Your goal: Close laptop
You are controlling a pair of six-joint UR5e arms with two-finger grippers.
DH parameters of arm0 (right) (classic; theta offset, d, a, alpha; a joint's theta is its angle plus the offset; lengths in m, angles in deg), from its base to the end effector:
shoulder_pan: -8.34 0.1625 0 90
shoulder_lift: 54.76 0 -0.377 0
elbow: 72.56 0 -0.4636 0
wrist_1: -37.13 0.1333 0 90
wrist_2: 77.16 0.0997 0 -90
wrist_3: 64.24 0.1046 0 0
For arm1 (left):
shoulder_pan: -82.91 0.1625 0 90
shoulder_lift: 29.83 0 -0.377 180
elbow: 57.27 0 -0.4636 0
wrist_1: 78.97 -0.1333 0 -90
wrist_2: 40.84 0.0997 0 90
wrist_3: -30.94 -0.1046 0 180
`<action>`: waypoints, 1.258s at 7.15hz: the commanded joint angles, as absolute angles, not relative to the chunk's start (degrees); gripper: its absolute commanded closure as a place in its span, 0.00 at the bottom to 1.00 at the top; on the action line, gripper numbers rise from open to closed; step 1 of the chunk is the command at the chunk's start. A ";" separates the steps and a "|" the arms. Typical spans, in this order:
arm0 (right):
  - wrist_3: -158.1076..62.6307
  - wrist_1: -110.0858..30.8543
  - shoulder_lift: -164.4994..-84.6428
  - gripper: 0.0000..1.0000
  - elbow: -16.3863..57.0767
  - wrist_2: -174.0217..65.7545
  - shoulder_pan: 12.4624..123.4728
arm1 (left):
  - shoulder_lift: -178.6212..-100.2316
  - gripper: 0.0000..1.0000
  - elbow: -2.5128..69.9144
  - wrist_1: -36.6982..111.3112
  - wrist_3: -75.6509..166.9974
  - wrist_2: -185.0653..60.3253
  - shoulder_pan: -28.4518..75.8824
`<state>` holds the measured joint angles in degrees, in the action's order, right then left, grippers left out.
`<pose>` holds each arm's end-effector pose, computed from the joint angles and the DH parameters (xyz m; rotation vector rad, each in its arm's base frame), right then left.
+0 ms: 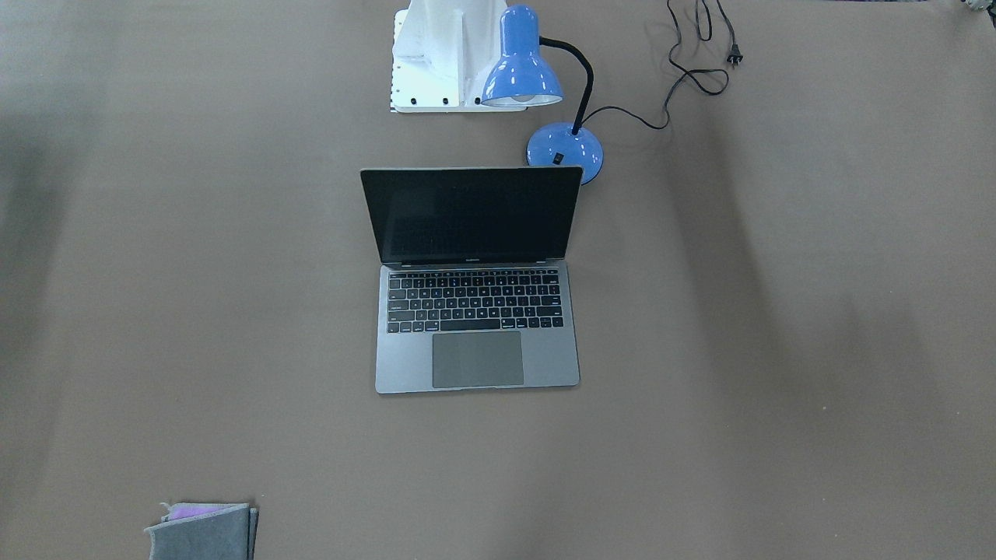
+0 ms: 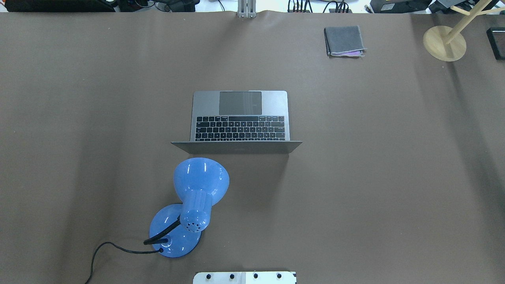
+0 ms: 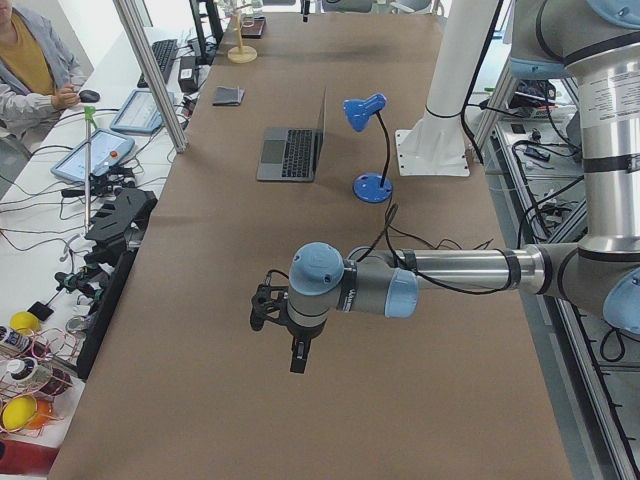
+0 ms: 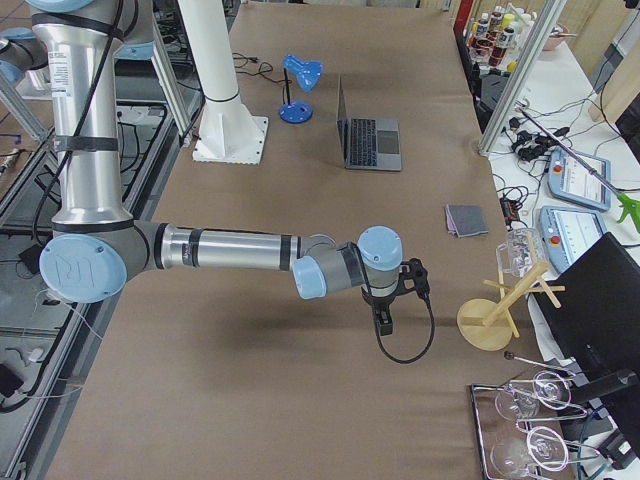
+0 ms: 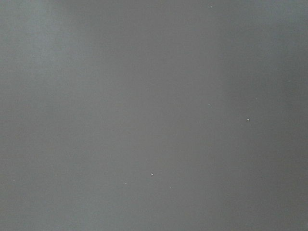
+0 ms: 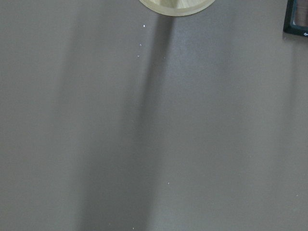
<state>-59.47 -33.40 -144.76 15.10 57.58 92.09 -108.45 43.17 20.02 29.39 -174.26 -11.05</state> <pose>-0.0039 -0.5834 0.6001 0.2079 -0.7988 -0.1411 -0.0957 -0.4931 0.6010 0.1699 0.7492 0.0133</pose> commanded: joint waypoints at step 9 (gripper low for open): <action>-58.09 -32.83 -145.38 0.00 17.25 65.19 92.10 | -106.56 0.02 48.79 18.33 31.54 -182.85 -10.52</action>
